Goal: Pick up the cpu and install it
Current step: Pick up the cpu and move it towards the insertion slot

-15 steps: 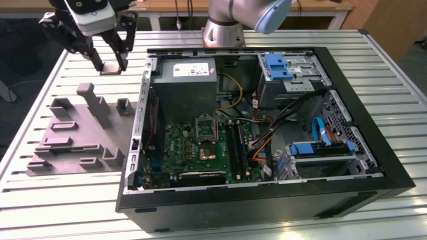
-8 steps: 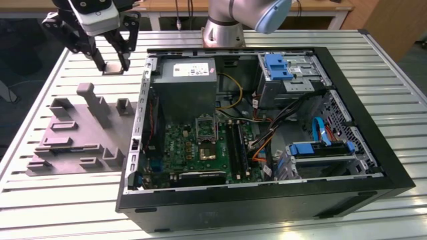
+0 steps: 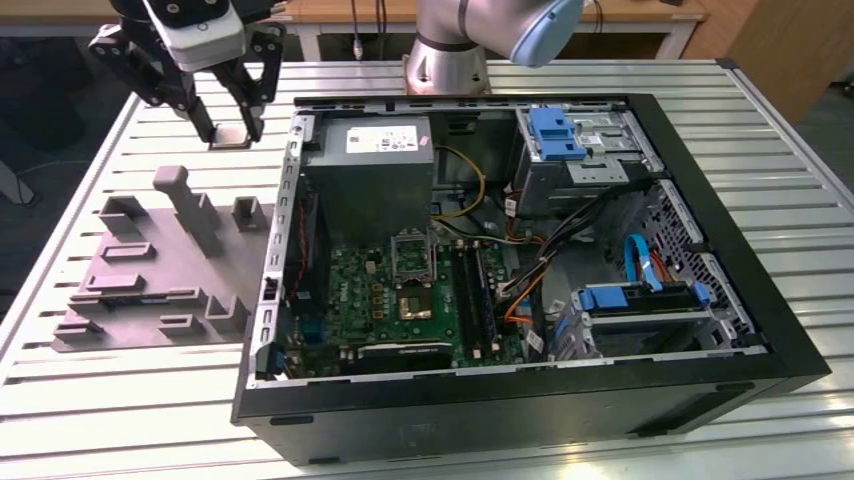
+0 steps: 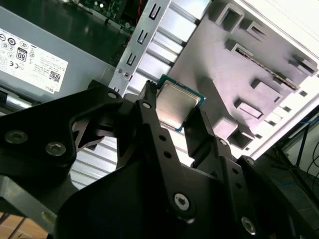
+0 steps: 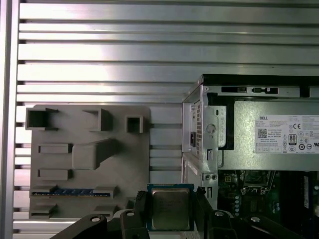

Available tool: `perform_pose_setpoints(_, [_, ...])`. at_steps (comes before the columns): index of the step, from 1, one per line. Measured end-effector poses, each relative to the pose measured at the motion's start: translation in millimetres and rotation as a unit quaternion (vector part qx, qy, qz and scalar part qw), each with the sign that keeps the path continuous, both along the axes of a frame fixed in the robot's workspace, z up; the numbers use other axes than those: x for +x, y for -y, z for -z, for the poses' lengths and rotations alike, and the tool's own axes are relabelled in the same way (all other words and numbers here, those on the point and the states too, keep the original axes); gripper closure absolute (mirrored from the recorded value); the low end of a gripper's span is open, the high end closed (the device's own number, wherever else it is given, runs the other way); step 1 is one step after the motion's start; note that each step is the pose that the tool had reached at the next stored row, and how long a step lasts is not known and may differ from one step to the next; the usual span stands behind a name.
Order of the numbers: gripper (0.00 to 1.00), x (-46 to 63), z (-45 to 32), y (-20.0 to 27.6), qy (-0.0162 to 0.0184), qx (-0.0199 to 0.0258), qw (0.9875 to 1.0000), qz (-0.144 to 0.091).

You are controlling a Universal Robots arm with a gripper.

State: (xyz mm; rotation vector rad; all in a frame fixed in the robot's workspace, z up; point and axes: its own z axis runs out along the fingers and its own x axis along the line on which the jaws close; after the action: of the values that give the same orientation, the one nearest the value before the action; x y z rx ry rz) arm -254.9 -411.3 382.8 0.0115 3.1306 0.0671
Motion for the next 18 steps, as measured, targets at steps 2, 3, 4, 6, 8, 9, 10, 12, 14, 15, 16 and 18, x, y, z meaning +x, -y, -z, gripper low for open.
perform_pose_setpoints(2, [0.53, 0.7, 0.0, 0.0, 0.0000, 0.0000, 1.0000, 0.000])
perform_pose_setpoints(3, [0.53, 1.1, 0.0, 0.0, 0.0001, 0.0000, 1.0000, 0.000])
perform_pose_setpoints(4, [0.53, 1.4, 0.0, 0.0, 0.0000, 0.0000, 1.0000, 0.000])
perform_pose_setpoints(6, [0.53, 2.0, 0.0, 0.0, 0.0000, 0.0000, 1.0000, 0.000])
perform_pose_setpoints(8, [0.53, 2.8, 0.0, 0.0, 0.0000, 0.0000, 1.0000, 0.000])
perform_pose_setpoints(9, [0.53, 3.3, 0.0, 0.0, 0.0000, 0.0000, 1.0000, 0.000])
perform_pose_setpoints(10, [0.53, 3.8, 0.0, 0.0, 0.0000, 0.0000, 1.0000, 0.000])
perform_pose_setpoints(12, [0.53, 5.0, 0.0, 0.0, 0.0000, 0.0000, 1.0000, 0.000])
perform_pose_setpoints(14, [0.53, 6.3, 0.0, 0.0, 0.0000, 0.0000, 1.0000, 0.000])
perform_pose_setpoints(15, [0.53, 6.8, 0.0, 0.0, 0.0000, 0.0000, 1.0000, 0.000])
perform_pose_setpoints(16, [0.53, 7.2, 0.0, 0.0, 0.0000, 0.0000, 1.0000, 0.000])
perform_pose_setpoints(18, [0.53, 7.4, 0.0, 0.0, 0.0000, 0.0000, 1.0000, 0.000])
